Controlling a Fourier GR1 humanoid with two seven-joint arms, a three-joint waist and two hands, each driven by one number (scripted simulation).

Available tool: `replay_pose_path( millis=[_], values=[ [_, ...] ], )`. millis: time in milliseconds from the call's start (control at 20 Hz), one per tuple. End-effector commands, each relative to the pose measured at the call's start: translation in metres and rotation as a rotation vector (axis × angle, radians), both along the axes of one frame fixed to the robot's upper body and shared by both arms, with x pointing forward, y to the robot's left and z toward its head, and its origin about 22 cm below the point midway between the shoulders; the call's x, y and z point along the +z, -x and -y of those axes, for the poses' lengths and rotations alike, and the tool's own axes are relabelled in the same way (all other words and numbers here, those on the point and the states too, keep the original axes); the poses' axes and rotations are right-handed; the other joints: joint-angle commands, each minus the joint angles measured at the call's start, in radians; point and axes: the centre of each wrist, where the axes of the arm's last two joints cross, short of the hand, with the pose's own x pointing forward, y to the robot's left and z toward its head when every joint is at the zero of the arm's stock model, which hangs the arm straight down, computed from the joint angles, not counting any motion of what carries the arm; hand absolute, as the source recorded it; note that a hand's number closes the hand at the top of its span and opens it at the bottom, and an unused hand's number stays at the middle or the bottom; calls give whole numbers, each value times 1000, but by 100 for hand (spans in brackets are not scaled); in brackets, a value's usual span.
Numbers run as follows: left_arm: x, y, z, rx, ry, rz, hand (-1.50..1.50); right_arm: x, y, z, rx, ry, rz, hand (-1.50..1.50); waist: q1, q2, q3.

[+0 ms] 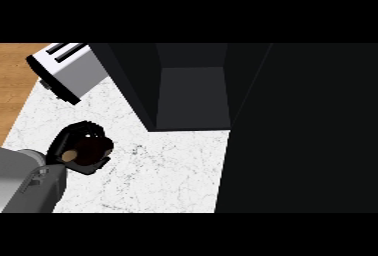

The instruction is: Pick up the wine, place it into the cabinet and close the cabinet

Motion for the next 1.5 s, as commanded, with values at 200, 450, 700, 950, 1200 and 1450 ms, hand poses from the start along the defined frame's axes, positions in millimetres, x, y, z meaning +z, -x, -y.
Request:
replay_pose_path(
  millis=[200, 450, 700, 950, 1200, 1450],
  values=[
    [-29, 11, 107, 196, 83, 138, 150, -5, 8, 4, 46, 10, -25, -150, 31, -8, 3],
    [-6, 14, 140, 206, 79, 268, 150, -2, 11, 1, 37, -14, -34, -150, 31, -11, 3],
    [36, 15, 169, 75, 140, 242, 150, 2, 13, 5, 42, -5, -34, -150, 28, -12, 3],
    [89, 20, 188, 86, 201, 234, 150, -5, 22, 15, 51, -4, -33, -150, 24, -11, 4],
    [137, 31, 227, 88, 238, 220, 150, -10, 19, 7, 43, -36, -43, -150, 21, -7, 2],
    [183, 11, 255, 128, 210, 213, 150, -7, 26, 9, 60, -11, -25, -150, 10, -4, 2]
  ],
)
